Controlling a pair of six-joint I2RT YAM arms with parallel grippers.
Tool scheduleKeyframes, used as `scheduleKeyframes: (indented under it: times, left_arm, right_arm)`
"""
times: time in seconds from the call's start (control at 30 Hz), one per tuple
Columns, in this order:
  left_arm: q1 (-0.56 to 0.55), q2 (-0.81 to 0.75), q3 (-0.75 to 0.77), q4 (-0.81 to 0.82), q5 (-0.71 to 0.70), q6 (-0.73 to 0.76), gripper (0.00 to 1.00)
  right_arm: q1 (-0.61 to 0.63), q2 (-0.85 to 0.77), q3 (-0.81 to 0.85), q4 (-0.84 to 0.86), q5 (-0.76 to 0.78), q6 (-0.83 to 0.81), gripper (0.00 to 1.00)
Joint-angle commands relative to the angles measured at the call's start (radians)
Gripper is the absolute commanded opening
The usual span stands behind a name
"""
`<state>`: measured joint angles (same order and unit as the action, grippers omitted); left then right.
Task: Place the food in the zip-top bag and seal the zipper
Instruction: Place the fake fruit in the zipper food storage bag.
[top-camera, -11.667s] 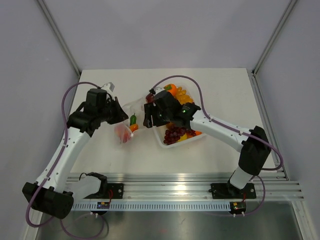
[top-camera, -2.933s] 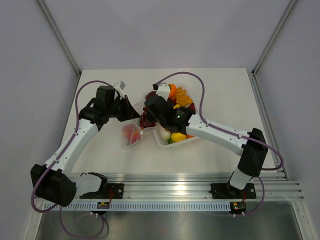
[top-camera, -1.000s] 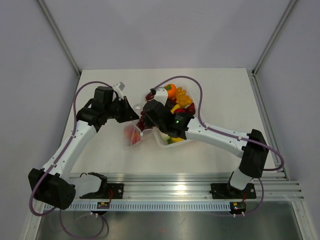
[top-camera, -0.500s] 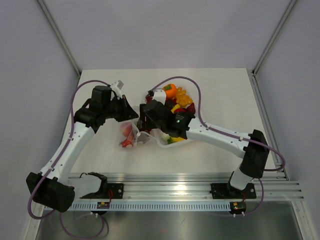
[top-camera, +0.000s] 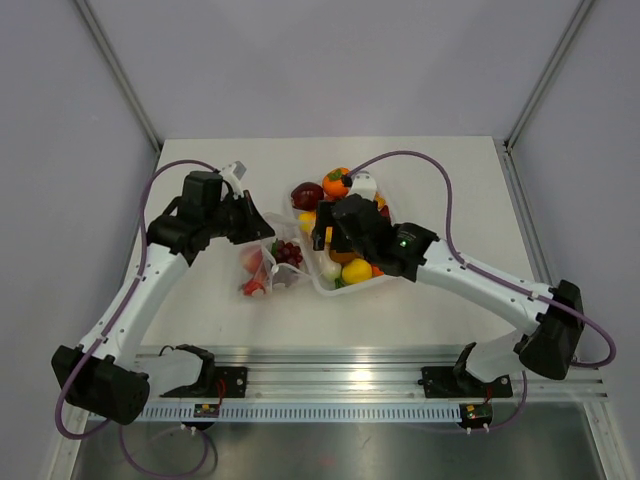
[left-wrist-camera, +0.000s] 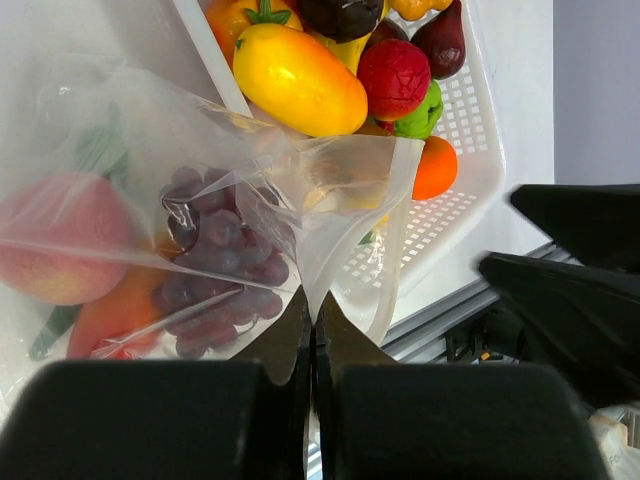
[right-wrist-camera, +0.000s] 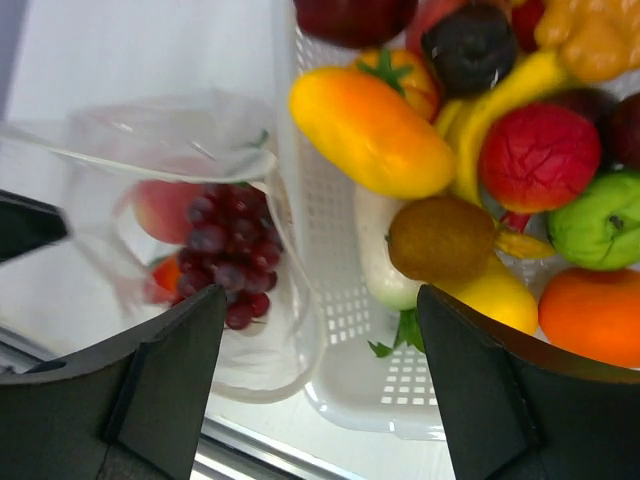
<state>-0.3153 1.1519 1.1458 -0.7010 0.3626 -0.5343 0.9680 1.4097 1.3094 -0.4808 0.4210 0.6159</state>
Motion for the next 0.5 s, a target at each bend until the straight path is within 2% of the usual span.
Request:
scheduleKeyframes:
  times: [0.0,0.1,0.2,0.23,0.33,0.37,0.43,0.47]
  left_arm:
    - [-0.004,-0.015,0.060,0.038,-0.004,0.011,0.00]
    - [-0.002,-0.015,0.066,0.037,-0.004,0.011,0.00]
    - [-0.004,-0.015,0.071,0.032,-0.005,0.013,0.00]
    - [-0.004,-0.017,0.071,0.029,-0.007,0.014,0.00]
    - [-0.002,-0.018,0.072,0.023,-0.010,0.019,0.00]
    - [-0.002,-0.023,0.072,0.021,-0.014,0.020,0.00]
    - [-0.002,-0.024,0.075,0.009,-0.024,0.030,0.00]
    - [-0.002,-0.027,0.077,0.005,-0.040,0.039,0.00]
  right_arm:
    - [-0.022,0.055,-0.035,-0.022,-0.142,-0.019,0.85]
    - [-0.022,0.104,-0.042,-0.004,-0.209,-0.021,0.79]
    - [-0.022,0.132,-0.055,0.034,-0.244,-0.010,0.68]
    - [-0.020,0.141,-0.056,0.060,-0.267,-0.004,0.62]
    - [-0.022,0.167,-0.042,0.080,-0.300,-0.005,0.49]
    - [-0.022,0.184,-0.033,0.079,-0.303,-0.007,0.37]
    - [-0.022,0.195,-0.015,0.084,-0.304,-0.007,0.19]
    - [-0.022,0.193,-0.010,0.091,-0.304,-0.007,0.05]
